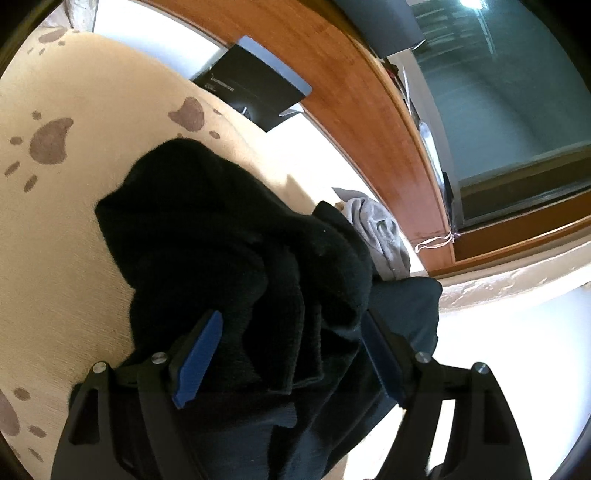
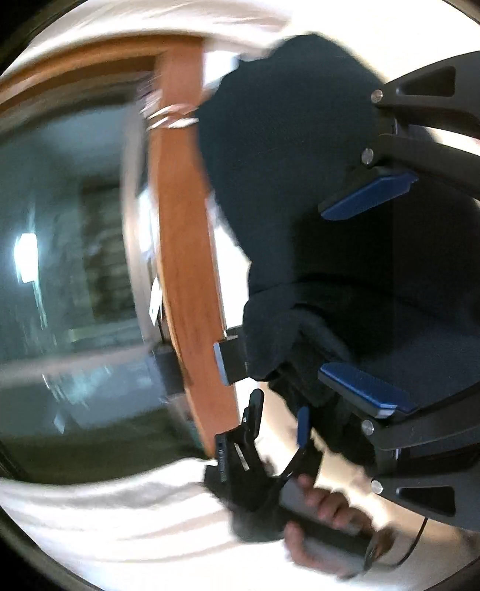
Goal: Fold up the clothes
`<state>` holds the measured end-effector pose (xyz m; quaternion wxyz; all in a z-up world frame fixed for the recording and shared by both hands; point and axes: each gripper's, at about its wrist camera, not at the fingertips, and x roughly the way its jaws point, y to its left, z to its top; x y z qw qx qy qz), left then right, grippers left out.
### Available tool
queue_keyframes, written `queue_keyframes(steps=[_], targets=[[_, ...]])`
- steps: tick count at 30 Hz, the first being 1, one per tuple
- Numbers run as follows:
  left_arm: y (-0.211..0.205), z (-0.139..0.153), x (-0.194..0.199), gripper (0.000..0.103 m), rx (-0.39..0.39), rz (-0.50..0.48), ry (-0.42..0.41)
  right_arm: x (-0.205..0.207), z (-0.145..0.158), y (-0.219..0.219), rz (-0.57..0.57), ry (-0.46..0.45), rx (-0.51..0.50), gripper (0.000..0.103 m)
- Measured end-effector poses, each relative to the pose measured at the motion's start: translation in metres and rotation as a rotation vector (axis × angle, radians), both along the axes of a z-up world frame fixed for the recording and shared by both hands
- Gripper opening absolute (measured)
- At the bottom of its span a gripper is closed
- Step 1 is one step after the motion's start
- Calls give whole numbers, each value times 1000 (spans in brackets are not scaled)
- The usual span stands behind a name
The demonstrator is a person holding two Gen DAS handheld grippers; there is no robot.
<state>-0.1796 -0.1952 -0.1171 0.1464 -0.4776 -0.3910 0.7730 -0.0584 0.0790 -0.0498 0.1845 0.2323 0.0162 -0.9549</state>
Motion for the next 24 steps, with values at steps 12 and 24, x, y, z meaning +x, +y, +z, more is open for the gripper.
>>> queue_keyframes(steps=[12,24], targets=[[-33,9,-1,81,-29,75,25,-88,-35,-98,-15,56,517,102],[-63,10,0,81,-30,145,22,-115,-27,-117,166,77,444,102]])
